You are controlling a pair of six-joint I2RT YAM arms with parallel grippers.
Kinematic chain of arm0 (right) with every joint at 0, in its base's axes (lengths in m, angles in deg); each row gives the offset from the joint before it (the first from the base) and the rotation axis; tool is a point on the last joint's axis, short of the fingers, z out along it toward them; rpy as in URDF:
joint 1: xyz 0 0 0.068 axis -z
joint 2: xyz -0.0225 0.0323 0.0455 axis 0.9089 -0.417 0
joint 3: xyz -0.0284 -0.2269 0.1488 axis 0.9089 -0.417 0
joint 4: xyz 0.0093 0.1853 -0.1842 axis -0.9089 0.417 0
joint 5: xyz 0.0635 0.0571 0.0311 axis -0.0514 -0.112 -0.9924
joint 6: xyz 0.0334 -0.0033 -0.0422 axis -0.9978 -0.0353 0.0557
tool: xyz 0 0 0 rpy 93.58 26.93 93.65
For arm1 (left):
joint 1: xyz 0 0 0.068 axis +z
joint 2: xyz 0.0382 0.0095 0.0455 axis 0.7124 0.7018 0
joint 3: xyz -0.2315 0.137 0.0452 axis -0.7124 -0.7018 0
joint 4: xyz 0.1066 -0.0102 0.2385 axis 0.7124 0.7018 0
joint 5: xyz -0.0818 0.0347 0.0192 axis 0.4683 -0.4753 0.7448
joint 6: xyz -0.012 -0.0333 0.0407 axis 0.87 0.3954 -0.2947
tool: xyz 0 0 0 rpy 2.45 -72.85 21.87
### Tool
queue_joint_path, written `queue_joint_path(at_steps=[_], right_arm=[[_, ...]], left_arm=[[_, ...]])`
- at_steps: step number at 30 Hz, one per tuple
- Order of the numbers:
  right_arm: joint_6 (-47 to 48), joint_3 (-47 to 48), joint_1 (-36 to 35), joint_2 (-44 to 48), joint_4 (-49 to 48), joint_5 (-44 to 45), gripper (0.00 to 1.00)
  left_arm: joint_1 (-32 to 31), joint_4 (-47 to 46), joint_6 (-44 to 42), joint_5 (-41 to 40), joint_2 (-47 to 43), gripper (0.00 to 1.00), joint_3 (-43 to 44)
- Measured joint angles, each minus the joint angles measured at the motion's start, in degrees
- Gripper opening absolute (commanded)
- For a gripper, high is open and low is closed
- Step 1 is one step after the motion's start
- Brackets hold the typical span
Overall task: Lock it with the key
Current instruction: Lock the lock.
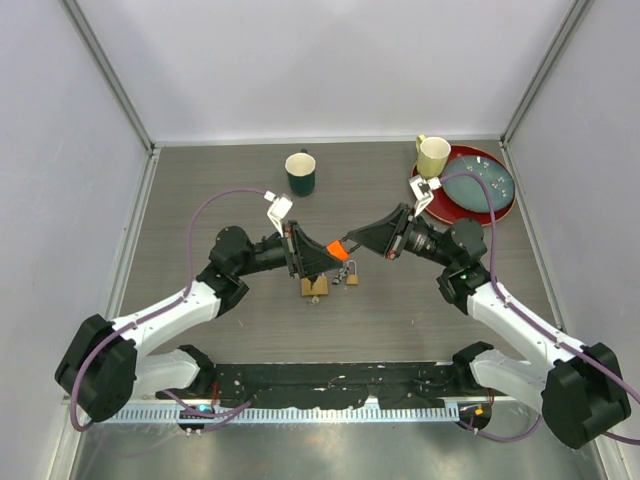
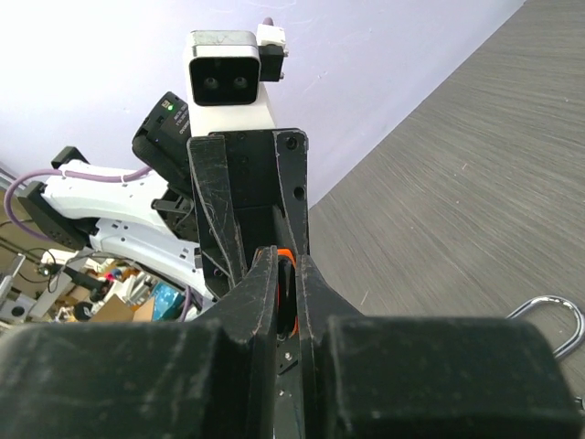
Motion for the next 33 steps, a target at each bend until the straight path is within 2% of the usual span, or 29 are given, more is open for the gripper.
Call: queue_joint_path(at_steps=[12, 22, 26, 31, 33], right_arm=[[-3.72, -4.70, 0.00, 2.97, -4.09, 1.81, 0.02], [-4.17, -7.08, 0.00, 5.01, -4.70, 1.79, 0.01], [-4.22, -8.04, 0.00, 5.92, -4.66, 1.73, 0.02], [-4.15, -8.37, 0.00, 6.38, -4.66, 1.64, 0.01], [-3.76, -8.37, 0.00, 6.54, -4.26, 1.57, 0.05]], left_arm=[[0.68, -2.64, 1.38, 0.09, -0.66, 0.03, -0.70], [0.70, -3.37, 1.68, 0.00, -1.22, 0.09, -1.42], [0.68, -3.93, 2.23, -0.09, -1.22, 0.00, -1.64], [0.68, -4.42, 2.82, -0.42, -1.22, 0.00, -1.68], [0.70, -4.24, 2.86, -0.46, -1.22, 0.00, -1.68]])
